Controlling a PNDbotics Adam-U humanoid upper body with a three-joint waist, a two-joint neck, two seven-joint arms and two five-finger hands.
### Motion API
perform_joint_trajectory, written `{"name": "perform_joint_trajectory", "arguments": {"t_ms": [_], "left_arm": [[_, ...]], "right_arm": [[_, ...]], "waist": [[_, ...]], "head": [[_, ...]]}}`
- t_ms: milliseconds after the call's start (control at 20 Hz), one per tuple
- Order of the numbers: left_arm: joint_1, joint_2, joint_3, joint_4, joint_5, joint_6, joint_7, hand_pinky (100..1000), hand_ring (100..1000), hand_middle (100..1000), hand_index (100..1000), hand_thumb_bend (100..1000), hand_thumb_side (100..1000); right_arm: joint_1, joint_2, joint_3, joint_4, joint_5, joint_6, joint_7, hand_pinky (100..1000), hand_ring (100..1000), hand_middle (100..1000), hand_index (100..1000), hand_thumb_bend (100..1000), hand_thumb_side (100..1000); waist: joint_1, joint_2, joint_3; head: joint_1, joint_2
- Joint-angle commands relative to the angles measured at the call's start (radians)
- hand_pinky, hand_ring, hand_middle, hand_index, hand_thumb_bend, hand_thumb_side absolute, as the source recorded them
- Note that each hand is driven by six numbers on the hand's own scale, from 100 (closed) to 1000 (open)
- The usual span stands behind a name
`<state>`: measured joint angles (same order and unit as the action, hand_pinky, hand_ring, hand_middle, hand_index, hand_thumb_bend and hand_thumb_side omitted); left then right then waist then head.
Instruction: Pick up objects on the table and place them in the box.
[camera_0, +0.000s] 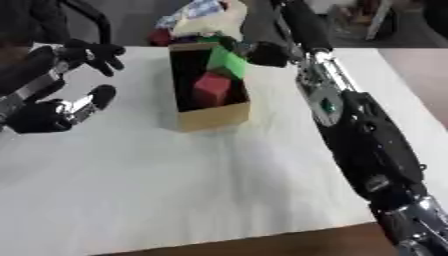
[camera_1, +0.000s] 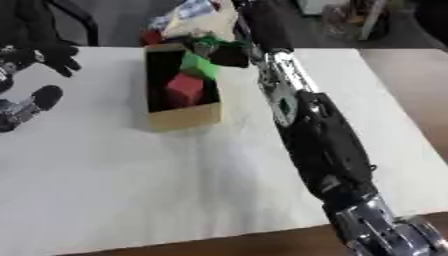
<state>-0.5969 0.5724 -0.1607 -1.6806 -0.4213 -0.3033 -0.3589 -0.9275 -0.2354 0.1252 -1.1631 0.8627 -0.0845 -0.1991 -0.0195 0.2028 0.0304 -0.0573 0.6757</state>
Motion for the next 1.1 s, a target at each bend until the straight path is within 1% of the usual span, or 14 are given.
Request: {"name": "perform_joint_trajectory", "arguments": {"t_ms": [50,150,250,300,400,500,600,650,750,950,1100], "left_arm": [[0.002,0.023,0.024,-0.017,0.015,0.006,0.029,769,698,724,961,200,986],[0.013,0.020,0.028,-0.022,0.029,0.007,0.044,767,698,724,962,181,990],[0.027,0.014,0.032,-0.028,0.050,0.007,0.059,764,697,723,963,155,998],[0.034,0.011,0.034,-0.031,0.061,0.006,0.066,764,697,723,963,155,998],[0.049,0.004,0.041,-0.038,0.082,0.007,0.082,760,694,720,963,128,1000],[0.065,-0.002,0.048,-0.044,0.098,0.009,0.094,759,693,718,962,120,1000],[0.081,-0.010,0.053,-0.051,0.113,0.011,0.107,755,689,714,957,108,1000],[0.090,-0.015,0.056,-0.054,0.121,0.012,0.113,752,685,711,955,100,1000],[0.109,-0.022,0.060,-0.057,0.132,0.015,0.123,749,682,708,955,100,1000],[0.138,-0.045,0.070,-0.061,0.146,0.025,0.140,740,671,698,952,100,1000],[0.157,-0.061,0.074,-0.065,0.157,0.029,0.152,734,665,692,950,100,1000]], "right_arm": [[0.043,-0.090,0.034,-0.127,-0.164,-0.004,-0.008,796,865,887,973,546,735],[0.102,-0.123,0.047,-0.188,-0.235,0.001,0.007,792,862,883,971,511,715],[0.161,-0.142,0.049,-0.242,-0.287,0.008,0.019,787,850,874,969,467,690],[0.192,-0.148,0.048,-0.266,-0.304,0.010,0.024,787,850,874,969,467,690],[0.252,-0.152,0.042,-0.310,-0.329,0.012,0.035,776,829,857,965,434,675],[0.300,-0.151,0.035,-0.346,-0.351,0.015,0.041,773,824,850,959,424,670],[0.340,-0.145,0.023,-0.376,-0.371,0.019,0.037,765,817,839,938,406,658],[0.359,-0.139,0.016,-0.390,-0.381,0.020,0.031,759,811,828,915,378,637],[0.392,-0.121,0.003,-0.413,-0.400,0.022,0.018,754,808,823,901,349,616],[0.449,-0.086,-0.021,-0.444,-0.433,0.019,-0.001,751,808,822,899,301,585],[0.476,-0.076,-0.028,-0.455,-0.449,0.012,-0.002,749,807,821,900,271,567]], "waist": [[0.005,-0.014,-0.010],[0.005,-0.011,-0.020],[0.005,-0.010,-0.032],[0.005,-0.009,-0.036],[0.005,-0.005,-0.041],[0.007,-0.003,-0.046],[0.008,0.000,-0.053],[0.007,0.001,-0.053],[0.007,0.003,-0.054],[0.006,0.011,-0.059],[0.007,0.016,-0.062]], "head": [[0.020,-0.009],[0.034,-0.007],[0.046,-0.005],[0.050,-0.005],[0.057,-0.007],[0.064,-0.003],[0.070,0.007],[0.076,0.013],[0.087,0.023],[0.093,0.036],[0.096,0.043]]}}
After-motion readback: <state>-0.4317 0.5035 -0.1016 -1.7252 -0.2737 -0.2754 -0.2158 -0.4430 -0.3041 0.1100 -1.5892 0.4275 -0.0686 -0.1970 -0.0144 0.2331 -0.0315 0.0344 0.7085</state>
